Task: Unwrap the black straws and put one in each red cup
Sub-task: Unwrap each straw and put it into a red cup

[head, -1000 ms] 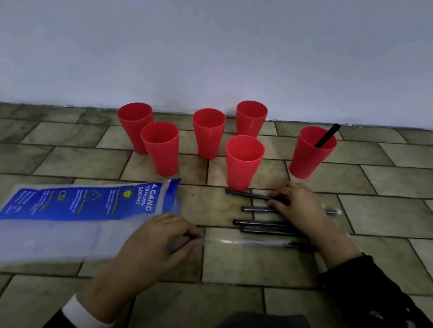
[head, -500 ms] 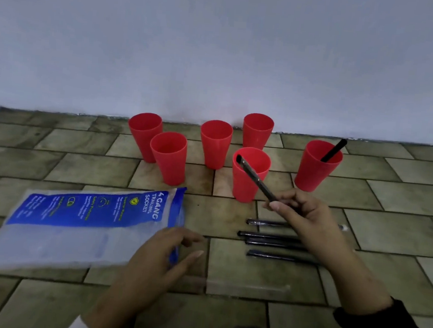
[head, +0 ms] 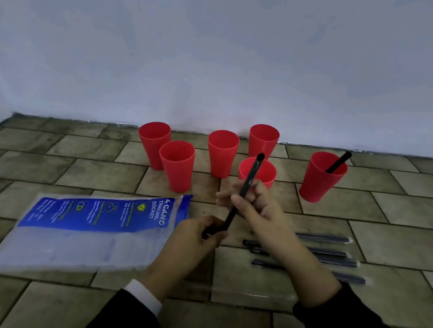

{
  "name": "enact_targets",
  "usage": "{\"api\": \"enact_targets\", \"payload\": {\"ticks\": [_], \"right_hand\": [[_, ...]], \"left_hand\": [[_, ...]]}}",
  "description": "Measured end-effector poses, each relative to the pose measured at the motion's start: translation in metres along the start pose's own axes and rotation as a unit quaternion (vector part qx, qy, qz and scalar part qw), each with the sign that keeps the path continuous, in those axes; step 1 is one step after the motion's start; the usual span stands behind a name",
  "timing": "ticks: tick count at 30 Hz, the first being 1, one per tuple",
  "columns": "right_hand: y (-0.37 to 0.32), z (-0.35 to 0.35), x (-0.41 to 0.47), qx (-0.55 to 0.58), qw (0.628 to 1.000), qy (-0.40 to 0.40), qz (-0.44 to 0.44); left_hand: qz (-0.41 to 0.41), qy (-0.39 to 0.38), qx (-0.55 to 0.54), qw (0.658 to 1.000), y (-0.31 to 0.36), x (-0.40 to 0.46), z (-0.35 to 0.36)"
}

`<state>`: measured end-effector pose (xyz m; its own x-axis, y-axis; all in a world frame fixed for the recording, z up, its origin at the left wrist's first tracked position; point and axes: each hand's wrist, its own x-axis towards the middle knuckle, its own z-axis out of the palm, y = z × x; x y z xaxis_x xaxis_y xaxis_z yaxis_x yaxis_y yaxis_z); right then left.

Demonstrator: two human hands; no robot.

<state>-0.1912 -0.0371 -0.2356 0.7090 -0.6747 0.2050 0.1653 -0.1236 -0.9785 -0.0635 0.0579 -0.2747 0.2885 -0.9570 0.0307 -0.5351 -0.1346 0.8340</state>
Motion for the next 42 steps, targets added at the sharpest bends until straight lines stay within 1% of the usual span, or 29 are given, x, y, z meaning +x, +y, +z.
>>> {"api": "enact_targets", "payload": {"ticks": [3, 5, 7, 9, 11, 14, 16, 18, 20, 22, 24, 27, 29, 31, 33, 36, 37, 39, 42], "right_hand": [[-0.027, -0.006, 0.01, -0.053, 0.997, -0.003, -0.052], [-0.038, -0.008, 0.013, -0.095, 0.993, -0.019, -0.068], [-0.033, -0.007, 0.011, -0.151, 0.986, -0.04, -0.06], [-0.016, -0.003, 0.006, -0.163, 0.985, -0.035, -0.036], [-0.004, -0.003, 0.001, -0.146, 0.989, -0.015, -0.023], [-0.005, -0.003, 0.001, -0.176, 0.983, -0.039, -0.026], [-0.007, -0.002, 0.003, -0.193, 0.98, -0.041, -0.028], [-0.007, -0.001, 0.005, -0.2, 0.979, -0.031, -0.033], [-0.007, 0.001, 0.006, -0.206, 0.977, -0.023, -0.045], [-0.009, -0.001, 0.006, -0.228, 0.972, -0.017, -0.06], [-0.014, -0.004, 0.005, -0.24, 0.969, 0.007, -0.064], [-0.029, -0.012, 0.001, -0.18, 0.979, 0.057, -0.073], [-0.038, -0.019, 0.0, -0.189, 0.975, 0.07, -0.098], [-0.043, -0.025, -0.002, -0.206, 0.971, 0.069, -0.102], [-0.048, -0.031, -0.005, -0.201, 0.974, 0.056, -0.082], [-0.056, -0.038, -0.01, -0.15, 0.987, 0.028, -0.047], [-0.059, -0.041, -0.011, -0.124, 0.99, 0.038, -0.045], [-0.064, -0.052, -0.011, -0.068, 0.993, 0.087, -0.052], [-0.06, -0.07, -0.01, 0.066, 0.982, 0.169, -0.053]], "left_hand": [[0.016, 0.026, 0.038, 0.999, 0.004, 0.004, -0.007], [0.019, 0.033, 0.052, 0.998, 0.004, 0.006, -0.009], [0.014, 0.011, 0.073, 0.997, 0.001, 0.004, -0.005], [-0.002, -0.007, 0.086, 0.996, -0.004, 0.001, 0.003], [-0.015, -0.006, 0.077, 0.997, -0.008, -0.002, 0.01], [-0.024, -0.005, 0.064, 0.998, -0.012, -0.003, 0.011], [-0.02, -0.003, 0.062, 0.998, -0.012, -0.005, 0.01], [-0.012, 0.008, 0.034, 0.999, -0.009, -0.007, 0.012], [0.012, 0.034, -0.002, 0.999, -0.005, -0.007, 0.013], [0.028, 0.056, -0.011, 0.998, -0.001, -0.006, 0.012], [0.03, 0.057, -0.011, 0.998, 0.0, -0.005, 0.012], [0.045, 0.046, 0.011, 0.998, 0.004, -0.004, 0.012], [0.058, 0.052, 0.022, 0.997, 0.005, -0.003, 0.013], [0.063, 0.052, 0.023, 0.996, 0.004, -0.002, 0.013], [0.066, 0.041, 0.027, 0.997, 0.004, 0.0, 0.014], [0.082, 0.027, 0.025, 0.996, 0.006, -0.001, 0.015], [0.089, 0.03, 0.016, 0.995, 0.009, -0.001, 0.013], [0.106, 0.048, -0.026, 0.993, 0.017, 0.0, 0.004], [0.102, 0.074, -0.103, 0.987, 0.023, 0.004, -0.024]]}}
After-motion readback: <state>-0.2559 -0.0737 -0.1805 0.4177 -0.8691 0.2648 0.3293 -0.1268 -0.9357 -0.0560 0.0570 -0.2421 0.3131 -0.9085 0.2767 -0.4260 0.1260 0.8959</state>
